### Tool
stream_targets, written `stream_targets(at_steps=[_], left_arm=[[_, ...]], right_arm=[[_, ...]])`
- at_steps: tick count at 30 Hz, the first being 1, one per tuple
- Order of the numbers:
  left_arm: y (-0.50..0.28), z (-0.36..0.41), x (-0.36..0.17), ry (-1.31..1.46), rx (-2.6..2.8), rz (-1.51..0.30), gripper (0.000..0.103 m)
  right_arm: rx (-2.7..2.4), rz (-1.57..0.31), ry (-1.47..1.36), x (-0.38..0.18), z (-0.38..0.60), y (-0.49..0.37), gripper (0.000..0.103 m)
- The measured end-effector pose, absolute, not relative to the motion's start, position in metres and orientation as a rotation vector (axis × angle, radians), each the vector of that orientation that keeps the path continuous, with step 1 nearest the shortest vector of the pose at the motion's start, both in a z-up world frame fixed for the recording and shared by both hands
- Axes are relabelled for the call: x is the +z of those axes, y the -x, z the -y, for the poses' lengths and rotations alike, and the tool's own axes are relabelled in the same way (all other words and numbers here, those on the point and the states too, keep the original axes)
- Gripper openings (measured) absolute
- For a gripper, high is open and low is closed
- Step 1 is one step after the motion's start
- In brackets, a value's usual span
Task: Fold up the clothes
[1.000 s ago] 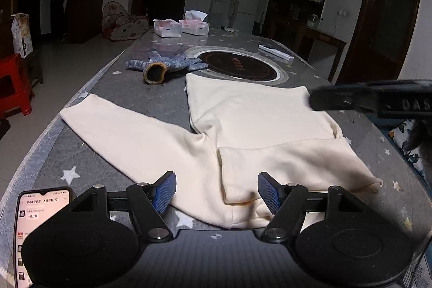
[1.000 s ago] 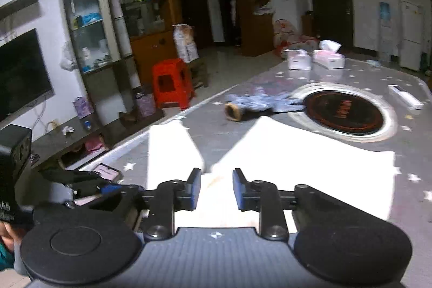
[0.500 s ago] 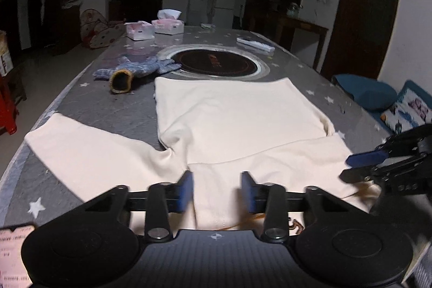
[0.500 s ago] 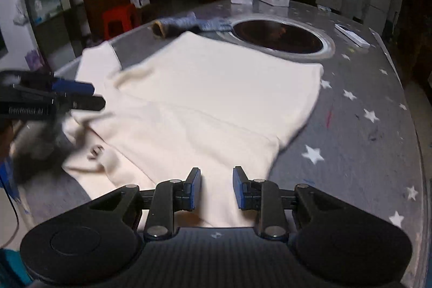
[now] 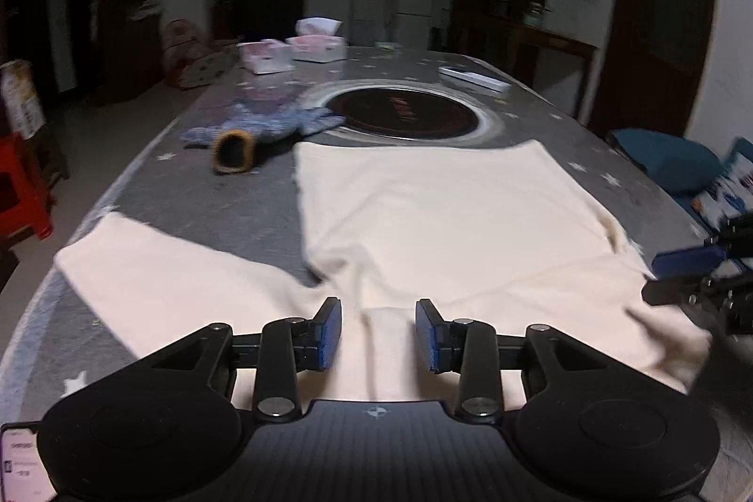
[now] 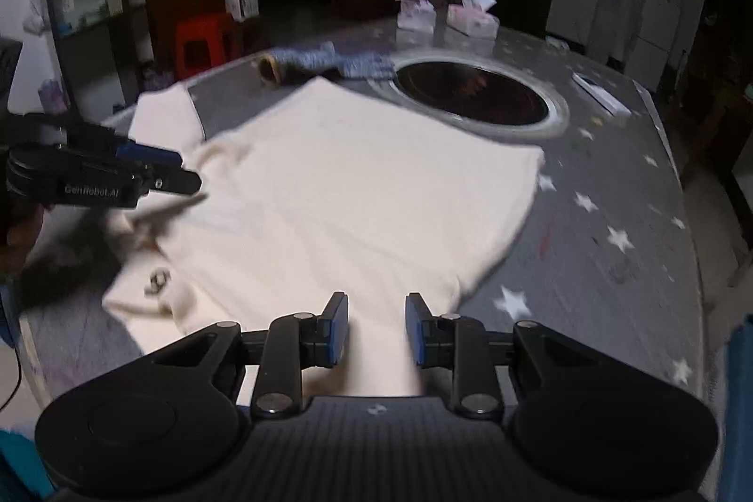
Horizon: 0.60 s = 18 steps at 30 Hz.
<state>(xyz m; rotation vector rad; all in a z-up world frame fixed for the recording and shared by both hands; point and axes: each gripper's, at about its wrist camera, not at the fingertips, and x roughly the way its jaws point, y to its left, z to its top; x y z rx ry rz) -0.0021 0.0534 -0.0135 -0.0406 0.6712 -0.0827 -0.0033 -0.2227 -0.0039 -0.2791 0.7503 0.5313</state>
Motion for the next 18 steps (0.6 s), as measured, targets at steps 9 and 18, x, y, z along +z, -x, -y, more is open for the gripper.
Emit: stream_targets(at_steps=[9, 18], left_arm=[[-0.02, -0.106, -0.003, 0.174, 0.173, -0.645, 0.055], [-0.053, -0.168, -0.018, 0.316, 0.433, -0.654, 0.066]], right_arm=[[0.547, -0.783, 0.245, -0.023, 0.21, -0.02, 0.027], [0.559, -0.78, 0.244, -0.019, 0.213, -0.013, 0.032]])
